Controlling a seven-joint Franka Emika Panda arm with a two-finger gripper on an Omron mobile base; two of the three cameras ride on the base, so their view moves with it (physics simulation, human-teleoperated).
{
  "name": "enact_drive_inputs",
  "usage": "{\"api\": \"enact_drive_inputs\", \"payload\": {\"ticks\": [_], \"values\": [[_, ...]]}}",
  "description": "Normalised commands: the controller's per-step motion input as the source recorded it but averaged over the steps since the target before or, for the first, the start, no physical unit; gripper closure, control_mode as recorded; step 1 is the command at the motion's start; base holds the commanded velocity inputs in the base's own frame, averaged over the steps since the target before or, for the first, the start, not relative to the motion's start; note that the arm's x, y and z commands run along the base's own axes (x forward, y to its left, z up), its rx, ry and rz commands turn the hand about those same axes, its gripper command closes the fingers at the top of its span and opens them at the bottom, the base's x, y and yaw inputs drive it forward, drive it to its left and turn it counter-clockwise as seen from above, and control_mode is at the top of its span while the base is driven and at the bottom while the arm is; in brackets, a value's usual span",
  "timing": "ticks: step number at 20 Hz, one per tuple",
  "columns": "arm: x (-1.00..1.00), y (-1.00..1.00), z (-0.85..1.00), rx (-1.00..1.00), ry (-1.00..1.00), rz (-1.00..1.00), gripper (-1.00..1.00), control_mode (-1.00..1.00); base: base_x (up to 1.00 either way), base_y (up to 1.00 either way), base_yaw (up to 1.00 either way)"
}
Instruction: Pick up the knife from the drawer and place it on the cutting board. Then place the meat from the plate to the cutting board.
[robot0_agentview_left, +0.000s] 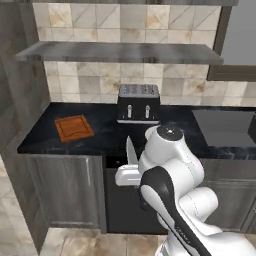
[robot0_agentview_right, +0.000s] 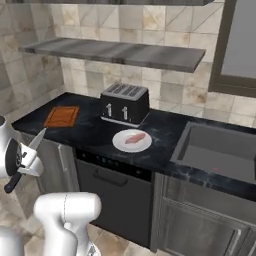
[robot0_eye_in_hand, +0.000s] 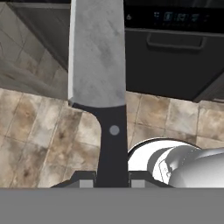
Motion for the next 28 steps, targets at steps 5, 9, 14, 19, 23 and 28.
{"api": "enact_drive_inputs", "payload": {"ticks": [5, 9, 14, 19, 23, 28], "values": [[0.0, 0.0, 0.0, 0.0, 0.0, 0.0, 1.0, 1.0, 0.52, 0.4, -0.33], [0.0, 0.0, 0.0, 0.0, 0.0, 0.0, 1.0, 1.0, 0.5, 0.49, -0.29], [0.0, 0.0, 0.0, 0.0, 0.0, 0.0, 1.0, 1.0, 0.48, 0.56, -0.26], [0.0, 0.0, 0.0, 0.0, 0.0, 0.0, 1.0, 1.0, 0.48, 0.5, -0.22], [0.0, 0.0, 0.0, 0.0, 0.0, 0.0, 1.0, 1.0, 0.46, 0.42, -0.17], [0.0, 0.0, 0.0, 0.0, 0.0, 0.0, 1.0, 1.0, 0.43, 0.27, -0.14]]}}
